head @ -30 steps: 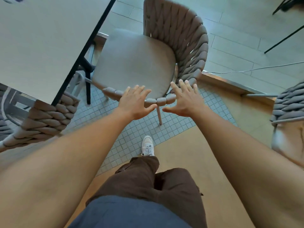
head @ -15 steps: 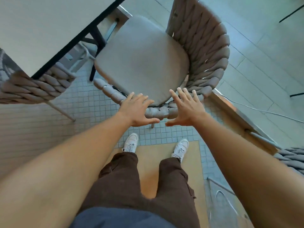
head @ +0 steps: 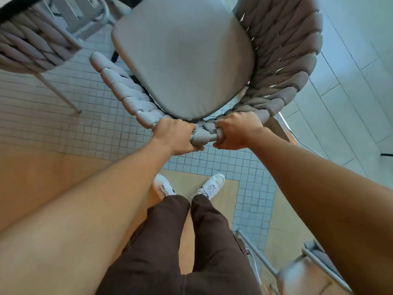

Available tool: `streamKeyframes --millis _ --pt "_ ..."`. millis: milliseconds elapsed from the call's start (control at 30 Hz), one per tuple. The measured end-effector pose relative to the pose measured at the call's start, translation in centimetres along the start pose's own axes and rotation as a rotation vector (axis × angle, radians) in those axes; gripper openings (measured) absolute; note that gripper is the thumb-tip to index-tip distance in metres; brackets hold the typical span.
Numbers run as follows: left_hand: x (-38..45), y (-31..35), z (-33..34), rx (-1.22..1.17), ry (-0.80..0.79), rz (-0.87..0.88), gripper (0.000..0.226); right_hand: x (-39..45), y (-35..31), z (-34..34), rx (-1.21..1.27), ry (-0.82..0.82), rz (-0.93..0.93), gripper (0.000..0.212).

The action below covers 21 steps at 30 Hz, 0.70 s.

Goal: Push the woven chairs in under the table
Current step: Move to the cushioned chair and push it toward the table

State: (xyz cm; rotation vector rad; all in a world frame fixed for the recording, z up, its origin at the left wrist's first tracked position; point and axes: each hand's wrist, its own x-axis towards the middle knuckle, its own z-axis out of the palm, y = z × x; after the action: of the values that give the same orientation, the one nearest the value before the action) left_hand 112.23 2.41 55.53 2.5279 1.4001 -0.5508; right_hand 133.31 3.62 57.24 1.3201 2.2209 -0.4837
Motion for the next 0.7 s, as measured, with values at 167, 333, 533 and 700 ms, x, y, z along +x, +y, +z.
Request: streamKeyframes --millis 167,333,533,700 --pt "0.0 -1.8 0.8 0.070 0.077 0.112 0.075 1.1 -0.3 -0.1 -0.092 0.087 -0.068 0.047" --pt "0.8 -4.7 0.1 0.047 0.070 0.084 0.075 3.1 -1.2 -1.5 -0.087 0.117 -0.059 0.046" --pt "1.4 -7.3 -0.3 0.066 0.091 0.105 0.077 5.0 -1.8 -3.1 -0.090 0.107 -0.077 0.043" --pt "1.5 -7.7 -0.4 0.070 0.088 0.121 0.075 5.3 -1.9 -3.2 -0.092 0.110 -0.065 0.044"
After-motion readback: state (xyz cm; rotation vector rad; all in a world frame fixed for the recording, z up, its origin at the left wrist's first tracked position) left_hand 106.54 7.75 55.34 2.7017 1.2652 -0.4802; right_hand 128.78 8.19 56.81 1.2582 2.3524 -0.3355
